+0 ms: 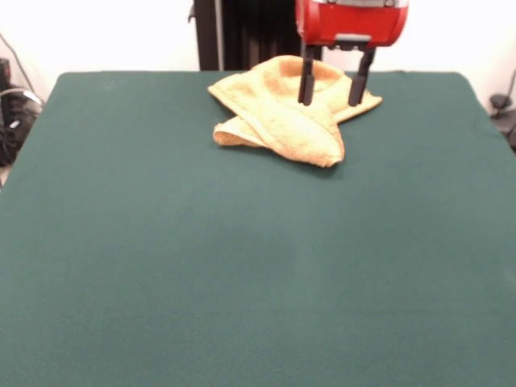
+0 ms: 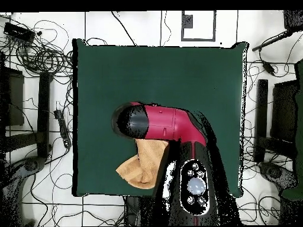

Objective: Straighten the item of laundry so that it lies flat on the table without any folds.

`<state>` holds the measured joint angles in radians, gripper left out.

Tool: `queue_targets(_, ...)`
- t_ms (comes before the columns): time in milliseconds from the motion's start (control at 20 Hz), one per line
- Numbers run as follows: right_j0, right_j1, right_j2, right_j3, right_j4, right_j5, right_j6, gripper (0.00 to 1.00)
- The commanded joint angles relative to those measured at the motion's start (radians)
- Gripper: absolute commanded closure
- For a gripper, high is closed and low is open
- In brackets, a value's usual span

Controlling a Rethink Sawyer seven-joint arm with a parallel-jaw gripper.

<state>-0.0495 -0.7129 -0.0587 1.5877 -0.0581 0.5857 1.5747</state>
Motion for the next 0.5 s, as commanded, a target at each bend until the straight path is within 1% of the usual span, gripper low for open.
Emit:
queue_targets(50,0.035,0.054,0.079,0.018,0.063,0.094,0.186,0.0)
queue_targets(500,0.037,0.065,0.076,0.012,0.06,0.084,0.171,0.0)
